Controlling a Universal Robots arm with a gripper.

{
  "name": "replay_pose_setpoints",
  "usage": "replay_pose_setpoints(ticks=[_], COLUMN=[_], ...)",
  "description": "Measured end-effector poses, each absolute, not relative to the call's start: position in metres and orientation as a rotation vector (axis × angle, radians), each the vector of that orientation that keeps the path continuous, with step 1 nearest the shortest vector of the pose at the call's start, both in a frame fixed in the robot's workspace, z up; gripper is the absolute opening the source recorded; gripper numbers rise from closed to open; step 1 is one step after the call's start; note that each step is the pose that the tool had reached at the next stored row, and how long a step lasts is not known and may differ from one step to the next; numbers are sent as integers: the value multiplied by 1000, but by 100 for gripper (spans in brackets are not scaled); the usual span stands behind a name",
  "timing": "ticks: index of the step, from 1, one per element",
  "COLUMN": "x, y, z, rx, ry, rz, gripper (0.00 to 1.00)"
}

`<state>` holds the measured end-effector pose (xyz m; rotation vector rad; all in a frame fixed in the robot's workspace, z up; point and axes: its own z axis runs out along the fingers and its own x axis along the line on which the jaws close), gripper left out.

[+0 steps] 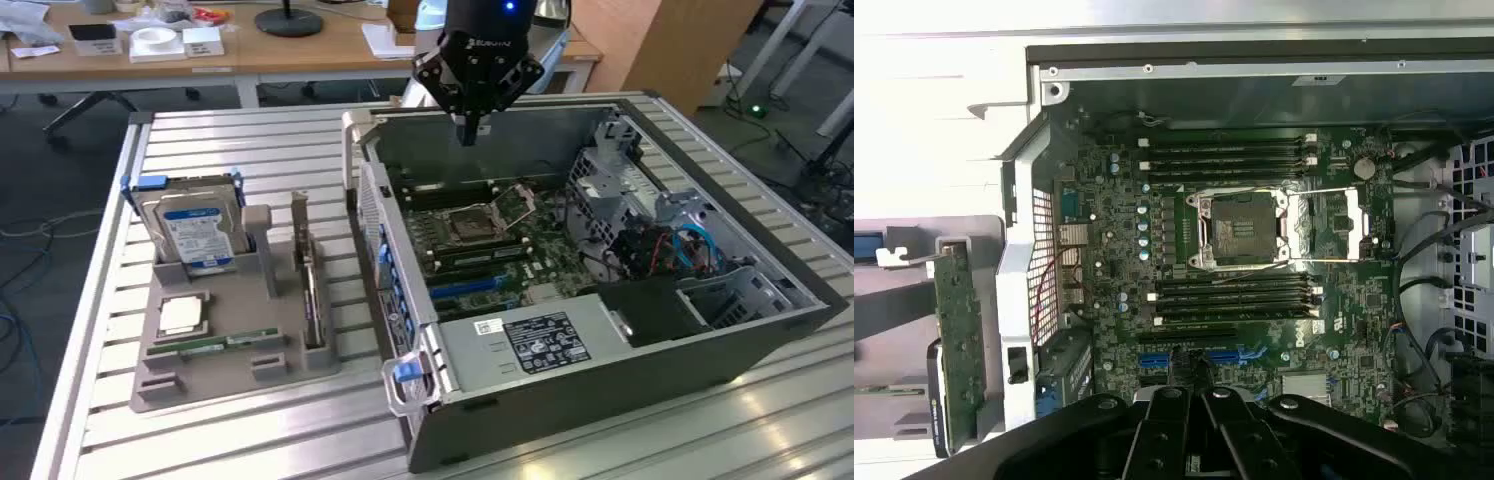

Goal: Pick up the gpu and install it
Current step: 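Reach for the gpu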

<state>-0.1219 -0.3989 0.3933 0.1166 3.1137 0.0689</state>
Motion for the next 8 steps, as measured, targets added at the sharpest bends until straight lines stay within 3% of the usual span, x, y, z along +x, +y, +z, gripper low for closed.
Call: replay_pose_setpoints(ticks=[8], x=[-122], y=[-399], z=[393], rx=[117], ry=[3114], rz=[69], gripper=[11])
